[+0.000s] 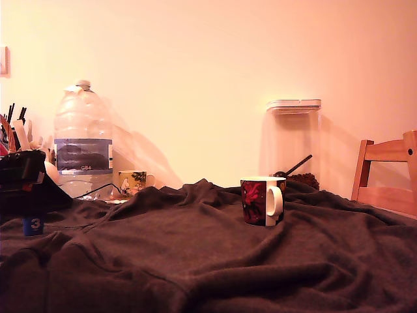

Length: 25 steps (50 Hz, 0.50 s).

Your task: Pick up the coffee capsules from the table one by one and drop them inside the nearest coffee cup

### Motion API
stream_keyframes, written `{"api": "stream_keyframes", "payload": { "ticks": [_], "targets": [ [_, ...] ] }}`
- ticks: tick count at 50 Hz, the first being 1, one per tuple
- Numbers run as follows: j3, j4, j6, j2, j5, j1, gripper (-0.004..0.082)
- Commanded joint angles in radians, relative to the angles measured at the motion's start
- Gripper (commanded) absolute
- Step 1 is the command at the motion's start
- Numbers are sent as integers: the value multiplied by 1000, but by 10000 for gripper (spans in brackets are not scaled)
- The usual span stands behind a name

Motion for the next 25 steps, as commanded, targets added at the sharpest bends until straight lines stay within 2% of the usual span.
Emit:
{"api": "stream_keyframes", "payload": {
  "ticks": [1,25],
  "targets": [
    [-8,-15,8,-3,-5,5,607],
    [-8,-12,16,-3,-17,12,607]
  ]
}}
